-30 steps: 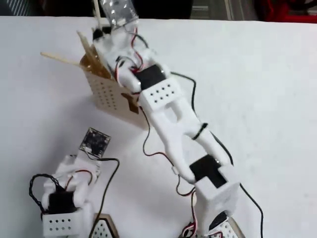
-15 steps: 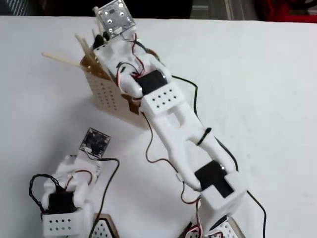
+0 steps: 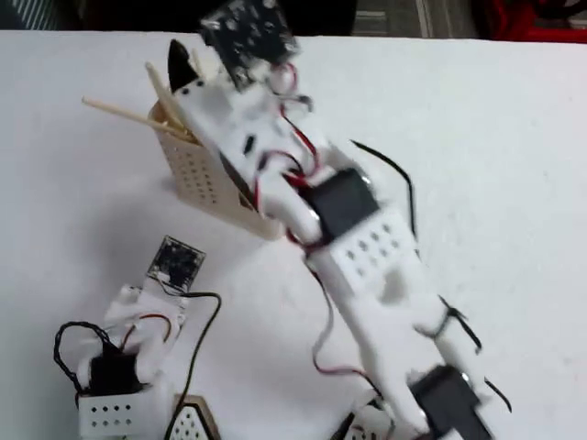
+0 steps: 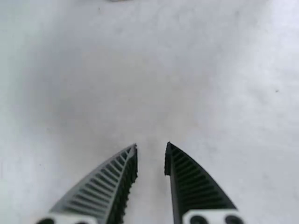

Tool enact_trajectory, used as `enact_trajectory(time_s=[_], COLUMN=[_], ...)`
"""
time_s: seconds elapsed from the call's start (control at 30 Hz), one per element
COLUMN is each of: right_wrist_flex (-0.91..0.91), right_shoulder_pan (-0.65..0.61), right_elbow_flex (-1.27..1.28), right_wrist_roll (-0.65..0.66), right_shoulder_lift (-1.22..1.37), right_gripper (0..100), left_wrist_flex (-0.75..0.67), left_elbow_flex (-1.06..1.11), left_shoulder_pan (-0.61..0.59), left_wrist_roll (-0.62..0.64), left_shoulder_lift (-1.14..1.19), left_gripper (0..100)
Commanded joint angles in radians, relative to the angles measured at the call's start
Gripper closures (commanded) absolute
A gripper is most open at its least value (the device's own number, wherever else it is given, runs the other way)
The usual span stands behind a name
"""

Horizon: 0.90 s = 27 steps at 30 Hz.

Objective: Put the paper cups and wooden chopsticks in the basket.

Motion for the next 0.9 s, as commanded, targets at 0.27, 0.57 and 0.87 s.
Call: enact_trajectory(time_s=[0.27, 0.57, 0.87], right_wrist_flex=[0.237, 0.409, 0.716], right_shoulder_pan=[-0.113, -0.124, 0.044], right_elbow_flex=[-0.017, -0.011, 0.068], right_wrist_roll=[0.011, 0.011, 0.009], right_shoulder_lift=[-0.173, -0.202, -0.351], right_gripper=[98.1, 98.1, 98.1], left_wrist_flex=[0.009, 0.009, 0.009], left_elbow_flex=[-0.003, -0.003, -0.003], left_shoulder_pan=[-0.007, -0.007, -0.007], left_wrist_roll=[-0.009, -0.009, -0.009], left_shoulder_lift=[0.016, 0.016, 0.016], left_gripper=[89, 89, 89])
